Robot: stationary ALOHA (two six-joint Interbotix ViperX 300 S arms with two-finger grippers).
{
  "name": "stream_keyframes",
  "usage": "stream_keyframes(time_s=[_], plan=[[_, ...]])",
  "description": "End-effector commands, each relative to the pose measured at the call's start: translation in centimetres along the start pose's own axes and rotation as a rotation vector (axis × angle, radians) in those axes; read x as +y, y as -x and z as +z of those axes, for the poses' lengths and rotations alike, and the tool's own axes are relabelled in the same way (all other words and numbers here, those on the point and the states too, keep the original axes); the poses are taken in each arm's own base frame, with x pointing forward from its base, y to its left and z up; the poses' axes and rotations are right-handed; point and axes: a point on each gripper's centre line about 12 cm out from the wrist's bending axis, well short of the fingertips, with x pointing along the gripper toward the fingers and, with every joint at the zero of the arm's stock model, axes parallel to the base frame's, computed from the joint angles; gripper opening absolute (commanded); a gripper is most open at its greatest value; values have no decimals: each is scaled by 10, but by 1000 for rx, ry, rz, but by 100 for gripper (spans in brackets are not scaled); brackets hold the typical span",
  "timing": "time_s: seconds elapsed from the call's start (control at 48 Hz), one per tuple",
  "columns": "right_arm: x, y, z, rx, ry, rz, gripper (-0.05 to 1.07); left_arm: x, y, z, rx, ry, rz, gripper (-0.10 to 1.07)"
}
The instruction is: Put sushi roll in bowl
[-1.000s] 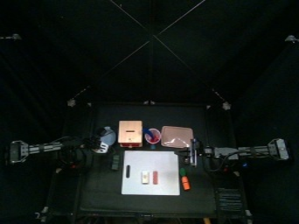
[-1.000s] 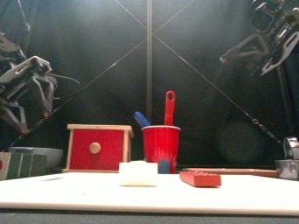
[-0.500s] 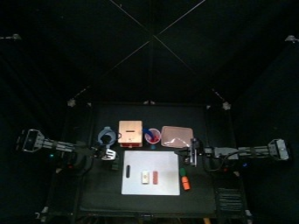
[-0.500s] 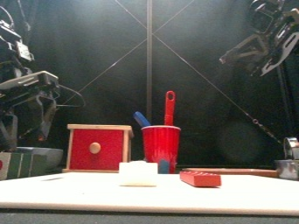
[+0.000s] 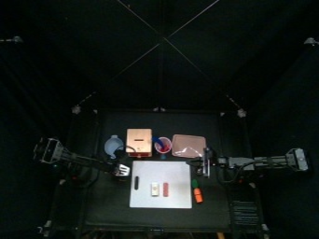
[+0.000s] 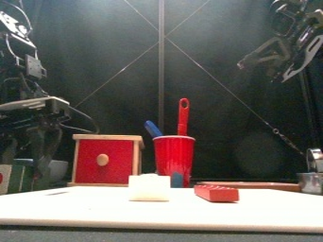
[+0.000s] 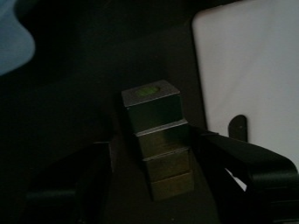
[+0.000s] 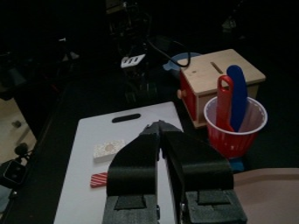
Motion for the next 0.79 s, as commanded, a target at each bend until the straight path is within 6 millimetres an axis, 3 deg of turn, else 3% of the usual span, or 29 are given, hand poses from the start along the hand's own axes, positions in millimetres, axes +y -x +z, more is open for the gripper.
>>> stream_keyframes(time_s=[0.0, 0.083, 0.229, 0.458, 0.604, 0.771], plan=[[1, -1, 4, -10, -3, 2, 4, -8, 4, 1, -2, 4, -23, 74], [1, -1, 4, -10, -2, 2, 4, -9, 5, 2, -3, 2, -30, 64], [0, -1, 4, -12, -2, 1, 4, -12, 14, 4, -15, -2, -68, 63], [-1, -1, 5, -14, 5, -3, 4, -10, 52, 15, -87, -37, -181, 64], [-1, -1, 2, -7, 2, -5, 4, 8, 78, 24, -174, -73, -206, 64], [-1, 0, -2, 3, 0, -4, 4, 44, 96, 47, -309, -48, -243, 64]])
